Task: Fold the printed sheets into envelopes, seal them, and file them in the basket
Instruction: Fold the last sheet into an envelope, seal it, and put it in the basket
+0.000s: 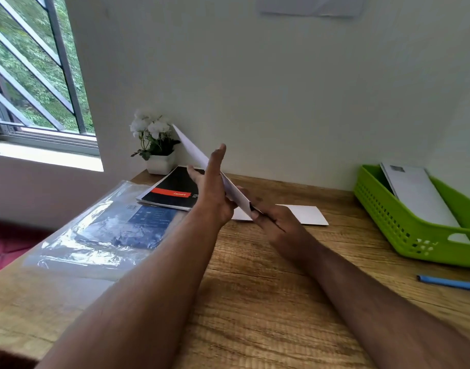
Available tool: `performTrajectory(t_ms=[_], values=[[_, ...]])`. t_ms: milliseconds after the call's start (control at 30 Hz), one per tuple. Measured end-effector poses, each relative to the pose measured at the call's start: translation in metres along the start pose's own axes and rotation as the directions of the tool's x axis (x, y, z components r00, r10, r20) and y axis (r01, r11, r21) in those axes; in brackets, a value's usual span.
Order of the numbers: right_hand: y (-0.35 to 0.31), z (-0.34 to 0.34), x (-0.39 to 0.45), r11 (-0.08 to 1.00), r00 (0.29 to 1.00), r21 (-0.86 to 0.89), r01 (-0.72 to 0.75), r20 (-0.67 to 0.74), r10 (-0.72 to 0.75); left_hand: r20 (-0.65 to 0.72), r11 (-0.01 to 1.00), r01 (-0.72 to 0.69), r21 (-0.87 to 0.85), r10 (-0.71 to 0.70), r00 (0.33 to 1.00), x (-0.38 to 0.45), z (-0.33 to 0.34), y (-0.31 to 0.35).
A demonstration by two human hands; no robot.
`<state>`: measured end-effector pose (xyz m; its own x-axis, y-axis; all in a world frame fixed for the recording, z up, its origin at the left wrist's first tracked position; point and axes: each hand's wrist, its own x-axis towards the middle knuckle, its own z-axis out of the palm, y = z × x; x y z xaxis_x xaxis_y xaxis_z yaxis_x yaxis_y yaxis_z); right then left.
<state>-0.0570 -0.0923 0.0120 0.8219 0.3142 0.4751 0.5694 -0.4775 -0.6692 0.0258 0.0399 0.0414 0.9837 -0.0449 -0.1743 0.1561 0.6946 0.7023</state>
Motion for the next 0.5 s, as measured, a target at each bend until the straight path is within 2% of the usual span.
performTrajectory(t_ms=[67,133,233,333,500], values=[[0.001,-0.004,0.001,1.0,0.999,0.007,-0.011,-0.042,0.012,-0.004,0.999,-0.009,-0.038,0.008,1.0,-0.001,-0.001,-0.001],[0.005,-0.006,0.003,0.996,0.996,-0.087,0.024,-0.084,-0.032,0.003,0.998,-0.015,-0.055,0.015,1.0,-0.004,0.0,-0.002],[0.014,-0.005,0.004,0.976,0.979,-0.213,0.056,-0.181,-0.096,-0.003,0.999,-0.035,-0.006,0.035,0.999,-0.007,0.004,-0.007],[0.02,-0.005,0.004,0.971,0.967,-0.226,0.08,-0.22,-0.131,0.029,0.999,-0.04,0.021,0.039,0.999,-0.01,0.008,-0.014],[0.03,-0.013,0.007,0.943,0.911,-0.329,-0.048,-0.402,-0.093,0.024,0.997,-0.067,0.03,0.066,0.998,-0.009,0.01,-0.024]])
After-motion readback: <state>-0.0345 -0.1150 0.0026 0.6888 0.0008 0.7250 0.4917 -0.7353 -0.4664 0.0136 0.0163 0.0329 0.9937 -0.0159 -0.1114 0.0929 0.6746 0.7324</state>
